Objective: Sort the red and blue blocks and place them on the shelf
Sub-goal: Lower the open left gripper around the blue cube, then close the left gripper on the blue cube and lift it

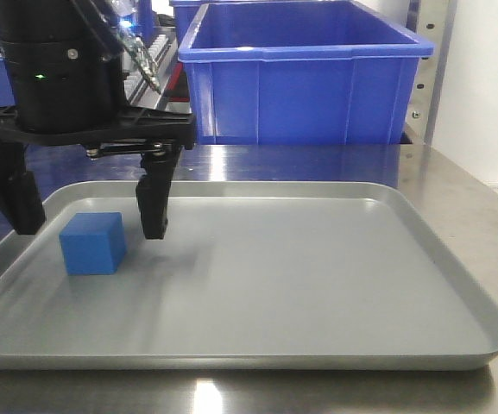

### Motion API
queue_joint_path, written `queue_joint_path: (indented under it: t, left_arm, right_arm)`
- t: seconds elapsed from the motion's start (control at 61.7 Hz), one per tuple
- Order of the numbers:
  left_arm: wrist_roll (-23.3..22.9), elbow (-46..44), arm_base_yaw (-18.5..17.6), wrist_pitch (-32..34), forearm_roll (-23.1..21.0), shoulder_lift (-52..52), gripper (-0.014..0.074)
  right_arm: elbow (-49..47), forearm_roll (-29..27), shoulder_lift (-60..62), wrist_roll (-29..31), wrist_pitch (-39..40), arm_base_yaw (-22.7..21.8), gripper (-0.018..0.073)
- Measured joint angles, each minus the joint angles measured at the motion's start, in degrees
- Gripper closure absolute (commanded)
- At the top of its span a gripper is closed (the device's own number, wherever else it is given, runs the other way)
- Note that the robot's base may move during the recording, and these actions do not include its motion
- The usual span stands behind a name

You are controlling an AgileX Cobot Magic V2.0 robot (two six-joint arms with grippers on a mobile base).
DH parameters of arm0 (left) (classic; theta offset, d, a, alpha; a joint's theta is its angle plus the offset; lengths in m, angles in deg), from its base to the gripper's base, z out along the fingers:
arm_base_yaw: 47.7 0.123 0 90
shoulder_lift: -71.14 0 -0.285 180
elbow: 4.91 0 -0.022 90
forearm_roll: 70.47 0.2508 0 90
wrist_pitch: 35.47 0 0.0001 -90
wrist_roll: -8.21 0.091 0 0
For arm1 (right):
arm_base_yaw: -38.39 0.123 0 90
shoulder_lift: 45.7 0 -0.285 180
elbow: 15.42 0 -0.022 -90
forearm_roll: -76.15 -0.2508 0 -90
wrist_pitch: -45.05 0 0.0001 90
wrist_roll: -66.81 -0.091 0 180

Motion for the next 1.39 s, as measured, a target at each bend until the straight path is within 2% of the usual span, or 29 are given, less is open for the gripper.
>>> queue_joint_path:
  t: [1.037, 1.394]
  left_arm:
    - [0.0, 2.6, -0.1, 1.4, -1.2, 0.0, -0.0074]
    - [0.0, 2.6, -0.1, 1.5, -1.2, 0.0, 0.0001]
  right_arm:
    - [0.0, 0.0, 0.0, 0.0, 0.0, 0.0, 0.0438]
    - [0.0, 0.0, 0.0, 0.0, 0.0, 0.0, 0.0438]
